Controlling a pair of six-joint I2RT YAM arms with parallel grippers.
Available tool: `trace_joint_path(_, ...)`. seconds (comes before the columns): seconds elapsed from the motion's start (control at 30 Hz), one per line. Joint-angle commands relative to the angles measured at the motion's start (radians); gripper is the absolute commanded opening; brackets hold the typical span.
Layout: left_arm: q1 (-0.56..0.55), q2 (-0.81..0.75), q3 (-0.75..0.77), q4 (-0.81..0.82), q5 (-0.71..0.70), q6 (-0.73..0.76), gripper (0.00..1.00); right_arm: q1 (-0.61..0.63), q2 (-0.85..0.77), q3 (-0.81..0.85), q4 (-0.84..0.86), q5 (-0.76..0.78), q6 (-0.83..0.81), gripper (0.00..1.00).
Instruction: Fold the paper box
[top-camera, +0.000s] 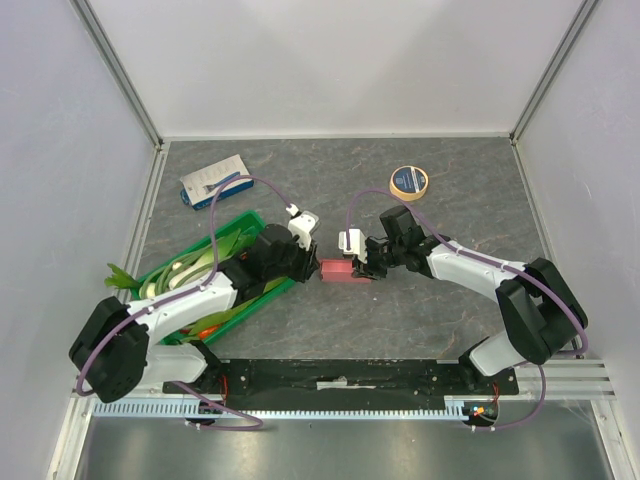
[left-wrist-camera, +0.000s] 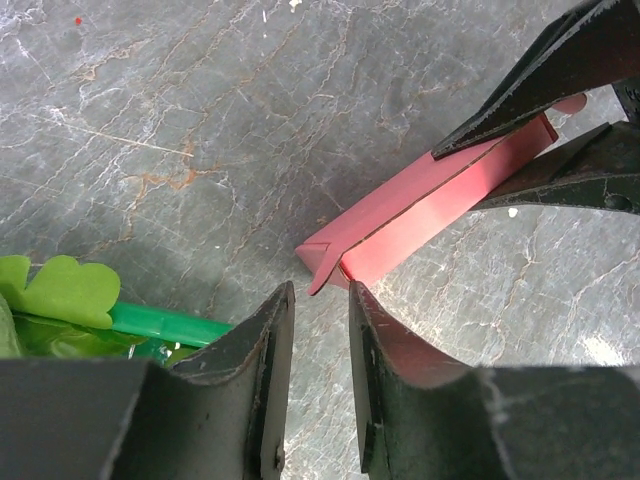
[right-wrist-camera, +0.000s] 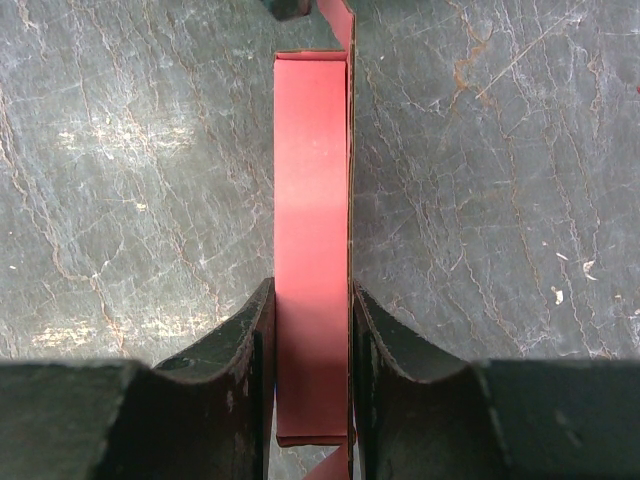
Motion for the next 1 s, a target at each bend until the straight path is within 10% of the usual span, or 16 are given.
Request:
trace_joint_path(0.0, 0.015, 0.005, 0.062, 0.017, 0.047, 0.051, 0.34, 0.007, 0.016, 0.016, -0.010, -0.028, -0.002, 0.25)
trace_joint_path(0.97, 0.029, 0.070, 0.078, 0.058, 0.069, 0.068, 0.13, 0.005, 0.028, 0.030, -0.027, -0.034, -0.011, 0.25)
